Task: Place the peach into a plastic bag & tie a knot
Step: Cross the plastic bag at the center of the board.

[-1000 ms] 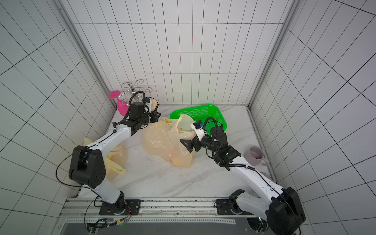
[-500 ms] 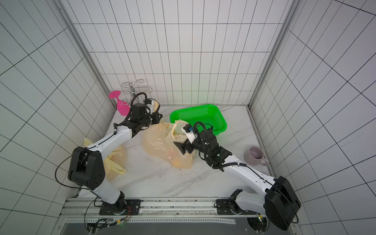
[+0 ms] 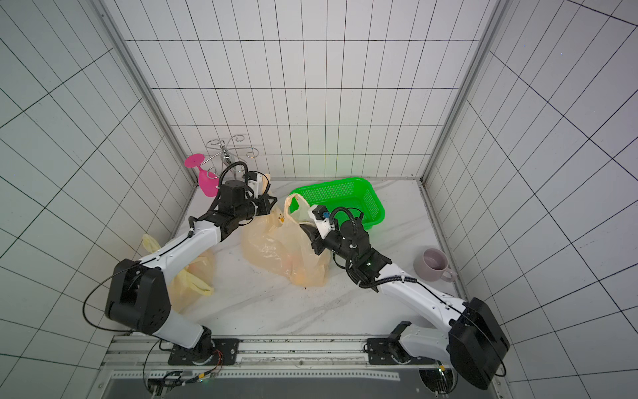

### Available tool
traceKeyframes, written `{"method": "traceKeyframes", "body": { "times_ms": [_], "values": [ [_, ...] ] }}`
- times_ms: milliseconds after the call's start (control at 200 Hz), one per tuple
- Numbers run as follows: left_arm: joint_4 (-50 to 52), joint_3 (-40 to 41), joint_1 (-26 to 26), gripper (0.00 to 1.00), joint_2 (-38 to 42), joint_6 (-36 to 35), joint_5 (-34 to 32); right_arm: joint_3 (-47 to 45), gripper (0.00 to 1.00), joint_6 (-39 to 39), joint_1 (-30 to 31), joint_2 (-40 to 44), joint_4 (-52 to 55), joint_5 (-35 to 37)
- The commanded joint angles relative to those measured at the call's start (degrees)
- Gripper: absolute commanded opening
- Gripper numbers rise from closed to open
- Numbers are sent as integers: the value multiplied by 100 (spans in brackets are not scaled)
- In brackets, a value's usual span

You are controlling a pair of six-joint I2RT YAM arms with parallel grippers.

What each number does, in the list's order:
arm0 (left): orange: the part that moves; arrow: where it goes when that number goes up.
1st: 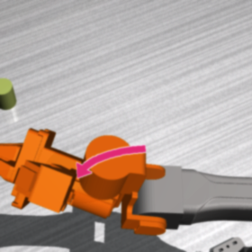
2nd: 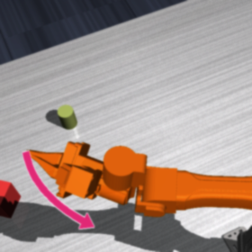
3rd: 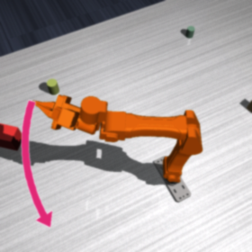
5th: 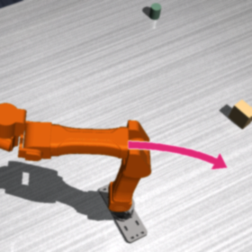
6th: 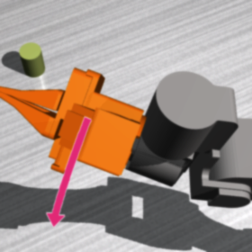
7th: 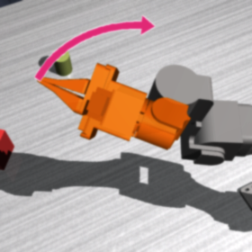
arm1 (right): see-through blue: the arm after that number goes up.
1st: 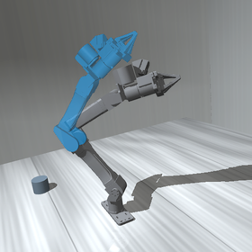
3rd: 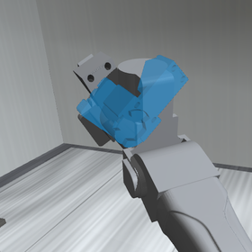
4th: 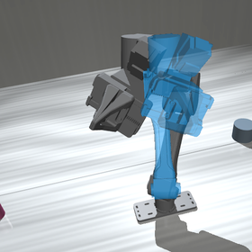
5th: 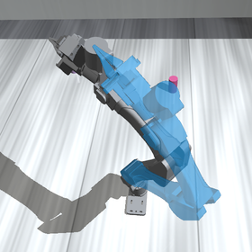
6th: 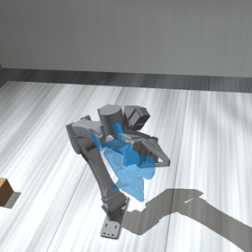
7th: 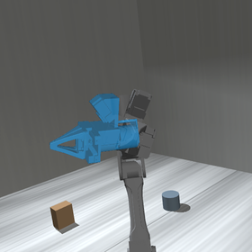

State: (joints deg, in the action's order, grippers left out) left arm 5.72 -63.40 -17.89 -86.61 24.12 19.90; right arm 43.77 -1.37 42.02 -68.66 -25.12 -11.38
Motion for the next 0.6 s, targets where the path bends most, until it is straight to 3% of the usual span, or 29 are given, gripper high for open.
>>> {"method": "traceKeyframes", "body": {
  "times_ms": [0,275,470,595],
  "values": [
    [-503,411,-13,0,563,73,445,717,0,-83,-67,61,112,211],
    [303,773,-231,0,1383,-1002,1114,627,0,-235,-381,518,1334,258],
    [1908,-87,-552,7,773,-1595,2206,394,0,-373,-346,880,1539,483],
    [2031,-336,-654,12,418,-1567,2852,379,0,-1039,-138,969,1482,407]
  ]
}}
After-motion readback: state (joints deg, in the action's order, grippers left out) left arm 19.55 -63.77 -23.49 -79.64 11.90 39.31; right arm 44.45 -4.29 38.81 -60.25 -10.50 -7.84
